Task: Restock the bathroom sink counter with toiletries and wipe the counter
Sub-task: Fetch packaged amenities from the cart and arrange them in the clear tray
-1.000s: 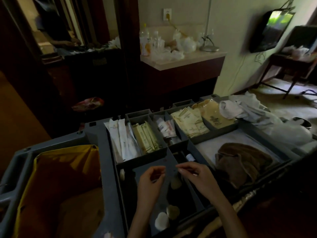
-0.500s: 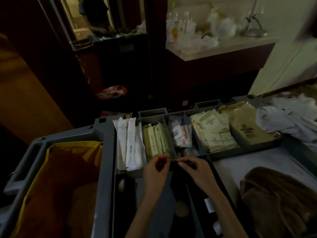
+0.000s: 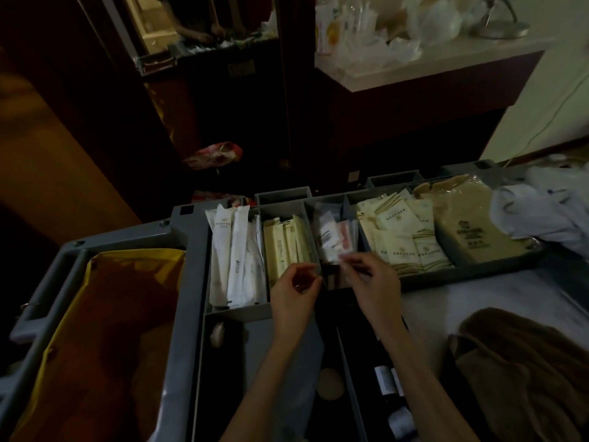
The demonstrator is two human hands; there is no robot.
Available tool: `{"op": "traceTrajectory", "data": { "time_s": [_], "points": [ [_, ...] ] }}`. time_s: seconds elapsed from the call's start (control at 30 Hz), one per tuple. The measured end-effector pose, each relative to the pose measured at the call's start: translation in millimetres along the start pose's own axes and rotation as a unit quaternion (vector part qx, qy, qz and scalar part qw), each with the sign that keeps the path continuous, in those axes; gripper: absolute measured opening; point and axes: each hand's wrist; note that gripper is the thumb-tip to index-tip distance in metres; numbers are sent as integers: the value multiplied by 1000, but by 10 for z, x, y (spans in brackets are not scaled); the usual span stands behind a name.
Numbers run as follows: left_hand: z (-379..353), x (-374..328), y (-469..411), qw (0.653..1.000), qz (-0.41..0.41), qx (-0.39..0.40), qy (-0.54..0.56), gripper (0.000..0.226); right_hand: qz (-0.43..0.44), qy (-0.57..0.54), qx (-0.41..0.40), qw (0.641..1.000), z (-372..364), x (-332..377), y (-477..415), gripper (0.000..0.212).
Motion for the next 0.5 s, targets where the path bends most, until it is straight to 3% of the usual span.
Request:
{"op": "traceTrajectory", "data": {
  "time_s": [0.1, 0.23, 0.37, 0.43, 0.5],
  "points": [
    [8, 17, -19, 1000, 21, 8, 6, 22, 15, 68, -7, 998, -79, 22, -328, 25],
    [24, 31, -41, 999, 42, 20, 21, 23, -31, 133, 53, 989, -294, -29, -682, 43],
    [47, 20, -57, 997, 50, 32, 42, 24, -41, 214, 85, 972, -513, -164, -744, 45],
    [68, 5, -59, 996, 58, 36, 62, 24, -51, 200, 85, 975, -577, -205, -717, 43],
    [91, -8, -68, 994, 66, 41, 80, 25, -93, 119, 68, 986, -600, -242, -714, 47]
  ]
}}
Point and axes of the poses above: each hand's wrist, its own y-axis away from the middle knuckle, its own z-axis out of the back of the hand, x = y × z, and after that the axes turned 3 degrees about -y, right-handed
